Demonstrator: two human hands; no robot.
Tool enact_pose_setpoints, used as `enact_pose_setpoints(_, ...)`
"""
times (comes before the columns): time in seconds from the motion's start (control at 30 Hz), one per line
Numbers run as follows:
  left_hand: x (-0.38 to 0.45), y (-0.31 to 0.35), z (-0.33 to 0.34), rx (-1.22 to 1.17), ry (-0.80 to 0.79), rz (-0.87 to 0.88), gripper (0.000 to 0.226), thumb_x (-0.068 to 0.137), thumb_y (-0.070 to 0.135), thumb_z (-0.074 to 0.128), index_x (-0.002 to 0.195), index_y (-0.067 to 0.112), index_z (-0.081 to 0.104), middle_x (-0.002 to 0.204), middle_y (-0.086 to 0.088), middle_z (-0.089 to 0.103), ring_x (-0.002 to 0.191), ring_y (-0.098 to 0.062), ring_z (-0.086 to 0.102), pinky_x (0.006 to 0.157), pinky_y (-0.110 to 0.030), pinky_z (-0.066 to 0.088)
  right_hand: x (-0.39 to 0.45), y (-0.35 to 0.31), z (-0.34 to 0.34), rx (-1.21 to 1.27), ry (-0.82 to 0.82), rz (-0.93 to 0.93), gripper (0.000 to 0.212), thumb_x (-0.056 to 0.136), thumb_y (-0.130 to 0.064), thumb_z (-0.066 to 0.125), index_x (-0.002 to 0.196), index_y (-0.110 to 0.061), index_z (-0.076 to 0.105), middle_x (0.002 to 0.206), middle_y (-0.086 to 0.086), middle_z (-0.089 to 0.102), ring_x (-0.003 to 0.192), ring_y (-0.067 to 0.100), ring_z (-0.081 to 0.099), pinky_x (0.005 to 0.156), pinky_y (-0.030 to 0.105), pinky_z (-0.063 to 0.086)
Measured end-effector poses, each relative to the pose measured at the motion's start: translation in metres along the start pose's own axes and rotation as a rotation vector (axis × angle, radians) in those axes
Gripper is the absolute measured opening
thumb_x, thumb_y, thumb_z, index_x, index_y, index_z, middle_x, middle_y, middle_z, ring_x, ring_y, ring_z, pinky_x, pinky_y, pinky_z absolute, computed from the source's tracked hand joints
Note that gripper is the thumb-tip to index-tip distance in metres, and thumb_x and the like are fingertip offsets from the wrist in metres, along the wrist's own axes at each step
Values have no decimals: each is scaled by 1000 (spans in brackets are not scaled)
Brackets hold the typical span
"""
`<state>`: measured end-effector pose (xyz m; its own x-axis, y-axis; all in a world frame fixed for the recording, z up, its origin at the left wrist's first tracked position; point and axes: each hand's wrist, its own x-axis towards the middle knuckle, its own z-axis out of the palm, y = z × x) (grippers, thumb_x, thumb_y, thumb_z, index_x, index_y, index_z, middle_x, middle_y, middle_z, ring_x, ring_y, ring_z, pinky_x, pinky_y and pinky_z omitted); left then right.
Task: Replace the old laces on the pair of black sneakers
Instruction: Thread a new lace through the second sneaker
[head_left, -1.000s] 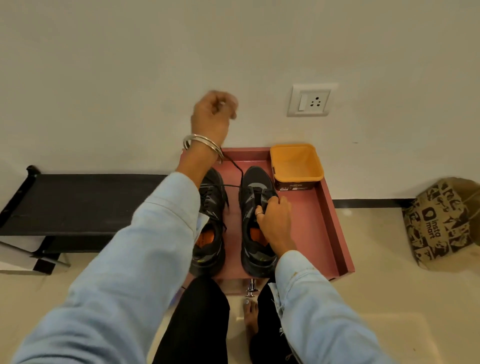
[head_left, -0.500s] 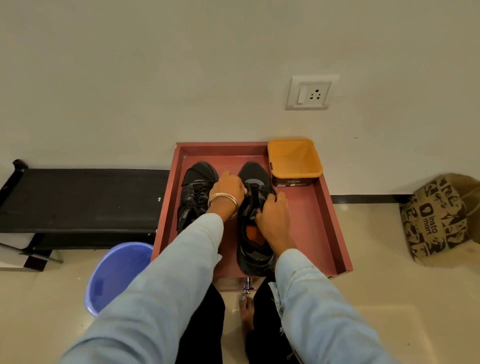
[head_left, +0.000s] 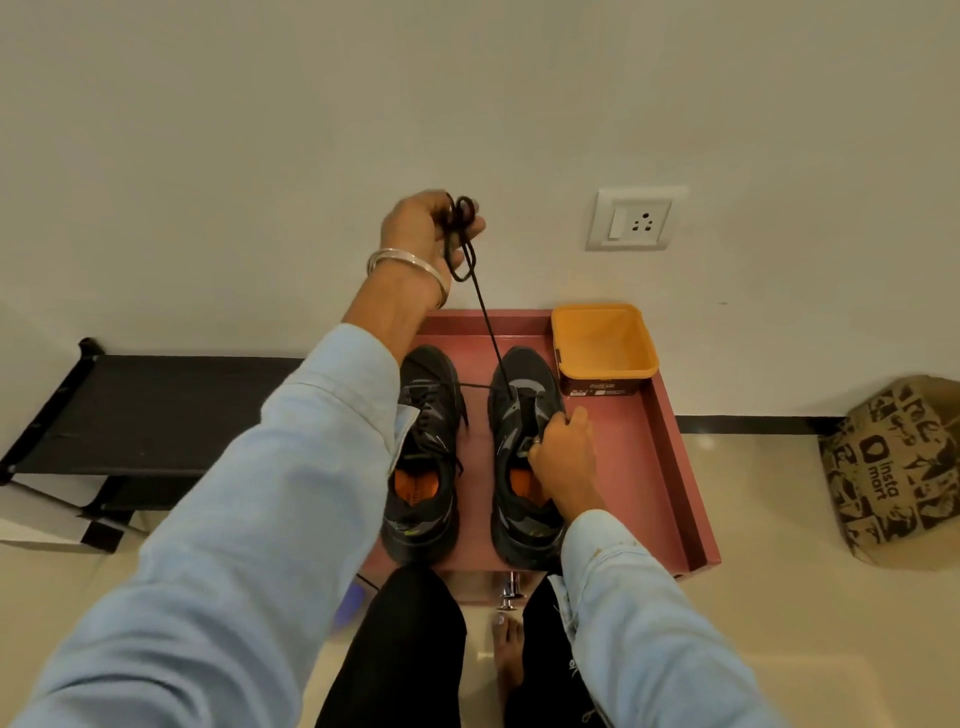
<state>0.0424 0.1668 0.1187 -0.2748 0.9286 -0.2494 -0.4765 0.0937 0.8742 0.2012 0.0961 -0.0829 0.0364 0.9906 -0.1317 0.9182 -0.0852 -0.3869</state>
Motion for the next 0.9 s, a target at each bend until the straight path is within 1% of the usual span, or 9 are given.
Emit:
enact_pose_setpoints(0.17,-9,9,9,-35,9,16,21,90,11,44,70,13,49,55,2,56,46,-12,52,46,-22,31,1,3,-2,25,17,21,36,90,-20,54,119,1,52,124,16,43,108,28,47,94,34,43)
enact_pose_setpoints(0.27,-6,-7,2,41,17,-5,22,87,10,46,66,14,47,48,2,49,40,-12,41,43,-21,31,1,0,-1,18,12,17,38,90,-21,54,121,2,51,125,16,42,109,29,46,95,33,41)
enact_pose_setpoints(0.37,-7,-37,-12,313,2,-78,19,84,7,51,65,10,50,51,-2,48,35,-12,38,44,-24,30,1,-1,-1,-3,8,18,44,90,-23,56,125,2,48,128,16,40,113,30,45,97,35,40)
enact_pose_setpoints(0.43,-9,-61,-23,653,-41,-108,17,83,5,55,65,5,56,57,-9,54,35,-14,44,46,-26,38,1,-1,0,-5,10,16,46,89,-24,58,125,2,48,128,16,40,114,30,44,97,35,40)
enact_pose_setpoints(0.5,-7,-84,-36,1122,-147,-133,18,84,9,59,67,3,60,65,-15,61,49,-17,57,54,-28,49,1,-1,0,3,6,17,46,87,-23,60,125,2,48,128,16,40,114,30,44,97,36,40)
enact_pose_setpoints(0.6,1,-112,-47,1644,-216,-105,27,86,21,64,95,-4,64,95,-23,66,90,-34,65,80,-41,55,3,0,2,-6,11,1,46,87,-22,60,124,3,49,127,15,39,114,30,44,96,35,40)
enact_pose_setpoints(0.77,18,-138,-57,1991,-141,266,27,93,19,53,118,10,58,123,-15,54,119,-36,46,96,-46,43,5,2,2,-23,13,-14,47,88,-25,61,125,1,48,127,15,39,113,28,43,96,33,40)
enact_pose_setpoints(0.83,25,-146,-62,2079,-194,259,30,94,25,53,122,17,59,132,-12,45,128,-35,34,105,-51,31,5,2,2,-16,21,-11,45,88,-24,60,123,1,50,126,14,40,112,27,44,95,33,42)
enact_pose_setpoints(0.9,27,-150,-65,2159,-245,226,28,93,29,52,115,15,63,134,-12,42,131,-35,29,110,-57,20,5,2,2,-8,24,-7,43,88,-22,59,123,1,50,126,14,40,111,27,44,94,33,42)
